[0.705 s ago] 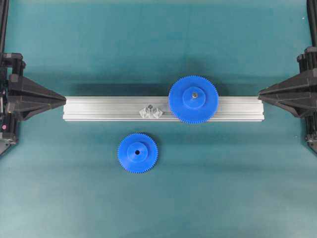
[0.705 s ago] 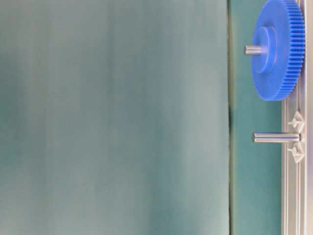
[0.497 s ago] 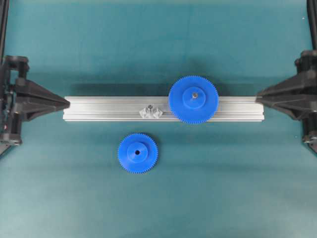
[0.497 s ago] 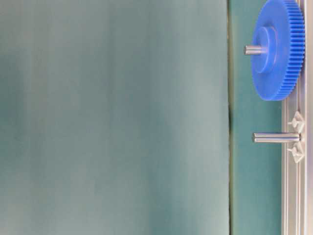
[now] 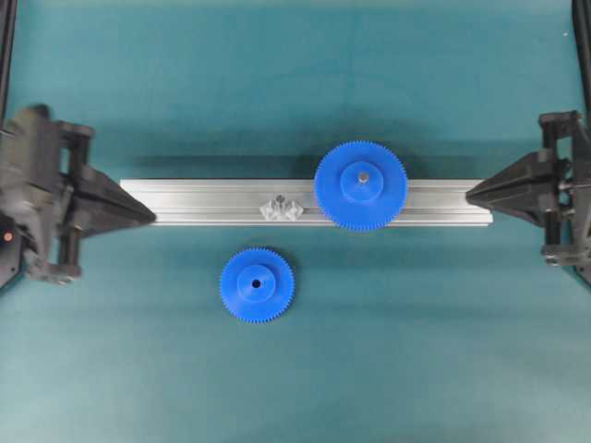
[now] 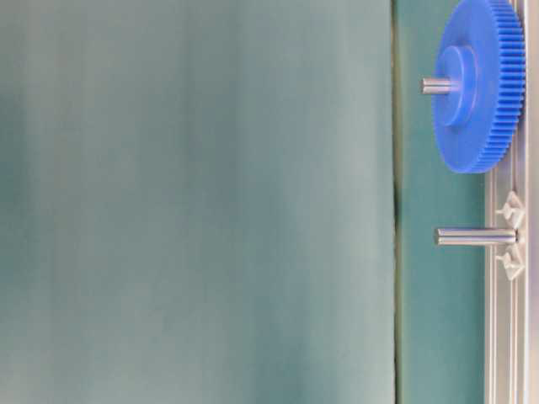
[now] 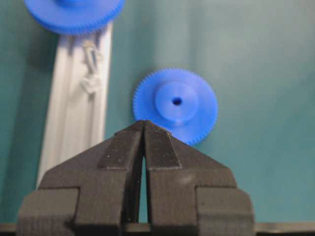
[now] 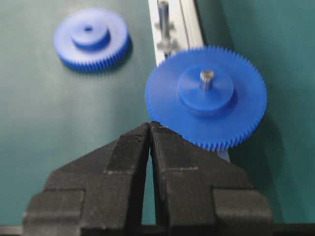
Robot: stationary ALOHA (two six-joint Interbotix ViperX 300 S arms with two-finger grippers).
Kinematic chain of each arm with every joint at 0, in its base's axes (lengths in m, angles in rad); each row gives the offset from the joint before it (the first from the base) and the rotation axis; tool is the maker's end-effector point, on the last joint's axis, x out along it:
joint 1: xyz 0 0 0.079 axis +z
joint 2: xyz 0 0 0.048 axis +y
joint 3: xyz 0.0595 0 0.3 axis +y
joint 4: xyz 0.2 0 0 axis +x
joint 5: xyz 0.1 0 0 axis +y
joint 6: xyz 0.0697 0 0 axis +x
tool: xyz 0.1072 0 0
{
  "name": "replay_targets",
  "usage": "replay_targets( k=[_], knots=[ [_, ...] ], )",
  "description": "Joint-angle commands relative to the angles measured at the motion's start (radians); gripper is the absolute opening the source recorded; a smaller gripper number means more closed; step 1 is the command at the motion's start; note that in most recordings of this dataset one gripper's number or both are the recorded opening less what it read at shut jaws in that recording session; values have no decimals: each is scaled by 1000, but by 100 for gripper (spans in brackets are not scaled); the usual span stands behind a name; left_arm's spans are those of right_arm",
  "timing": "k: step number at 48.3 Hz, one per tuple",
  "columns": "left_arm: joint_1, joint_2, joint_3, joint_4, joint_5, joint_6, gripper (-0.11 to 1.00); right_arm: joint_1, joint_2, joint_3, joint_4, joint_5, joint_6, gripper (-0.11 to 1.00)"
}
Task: Find the location of the shaft and insert the small gear.
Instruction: 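Move the left gripper down over the small blue gear and grasp it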
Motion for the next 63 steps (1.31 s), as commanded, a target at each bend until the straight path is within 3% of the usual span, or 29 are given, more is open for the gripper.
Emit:
replay_targets(
  k=[1, 9, 15, 26, 30, 46, 63],
  knots=[
    [-17, 67, -51, 2, 3, 0, 0, -2, 61, -52, -3, 12, 3, 12],
    [-41, 206, -103, 2, 9, -17, 7, 0, 189, -89, -5, 12, 3, 12],
    [-46, 302, -153, 3, 32, -55, 21, 0, 250, -101, -5, 9, 2, 12],
    [-72, 465, -216, 3, 29, -64, 80, 3, 275, -104, -5, -5, 3, 12],
    [-74, 515, -242, 3, 37, -64, 93, 5, 276, -103, -5, -5, 3, 12],
    [-74, 692, -360, 3, 52, -64, 92, 6, 276, -98, -5, -6, 3, 12],
    [-75, 778, -420, 3, 114, -64, 92, 6, 276, -91, -5, -6, 3, 12]
  ],
)
